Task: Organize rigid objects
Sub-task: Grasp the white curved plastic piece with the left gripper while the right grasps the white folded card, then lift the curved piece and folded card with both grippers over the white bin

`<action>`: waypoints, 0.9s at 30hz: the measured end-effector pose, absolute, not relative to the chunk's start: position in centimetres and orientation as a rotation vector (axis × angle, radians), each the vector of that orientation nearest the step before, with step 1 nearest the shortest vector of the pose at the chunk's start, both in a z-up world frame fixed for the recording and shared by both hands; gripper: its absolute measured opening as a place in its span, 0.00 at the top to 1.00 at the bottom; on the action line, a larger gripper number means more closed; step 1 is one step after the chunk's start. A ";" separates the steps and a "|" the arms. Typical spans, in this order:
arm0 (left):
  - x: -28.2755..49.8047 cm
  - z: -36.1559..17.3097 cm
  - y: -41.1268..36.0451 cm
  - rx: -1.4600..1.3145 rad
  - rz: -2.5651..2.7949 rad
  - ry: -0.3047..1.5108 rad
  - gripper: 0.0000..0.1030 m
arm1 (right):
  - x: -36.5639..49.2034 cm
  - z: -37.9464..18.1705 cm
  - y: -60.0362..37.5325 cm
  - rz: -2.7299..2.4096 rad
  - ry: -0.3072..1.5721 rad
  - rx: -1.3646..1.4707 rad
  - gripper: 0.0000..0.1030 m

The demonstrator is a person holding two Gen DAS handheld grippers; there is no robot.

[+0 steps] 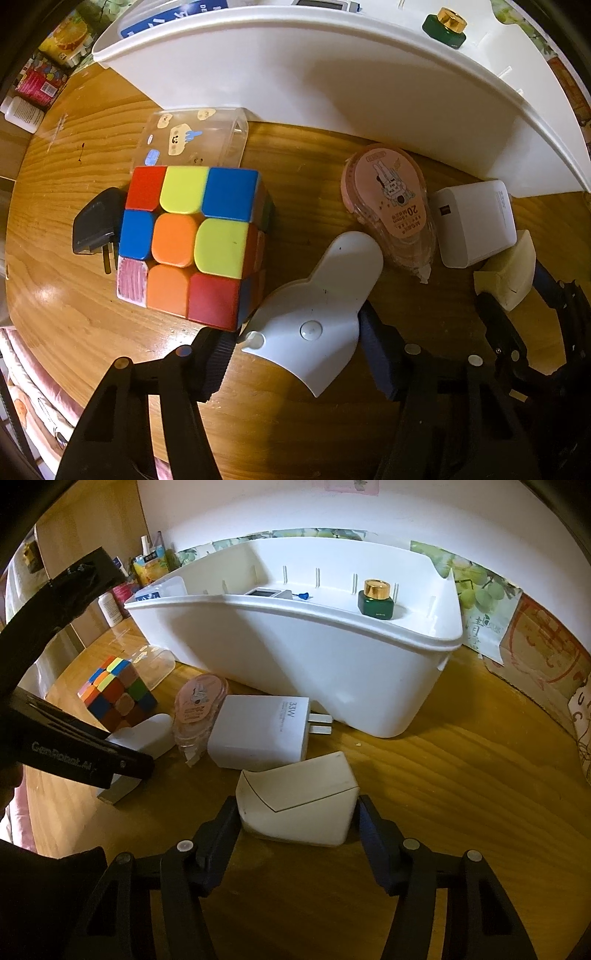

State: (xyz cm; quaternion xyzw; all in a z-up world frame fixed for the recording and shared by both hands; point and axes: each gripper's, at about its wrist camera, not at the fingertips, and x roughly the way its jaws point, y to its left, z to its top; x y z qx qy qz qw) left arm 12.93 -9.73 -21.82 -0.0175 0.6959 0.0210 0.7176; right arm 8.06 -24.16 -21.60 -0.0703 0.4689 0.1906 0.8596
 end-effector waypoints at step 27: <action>4.6 -20.5 -6.9 0.019 -0.013 1.461 0.36 | 3.5 -16.3 -22.7 0.369 0.826 -0.218 0.39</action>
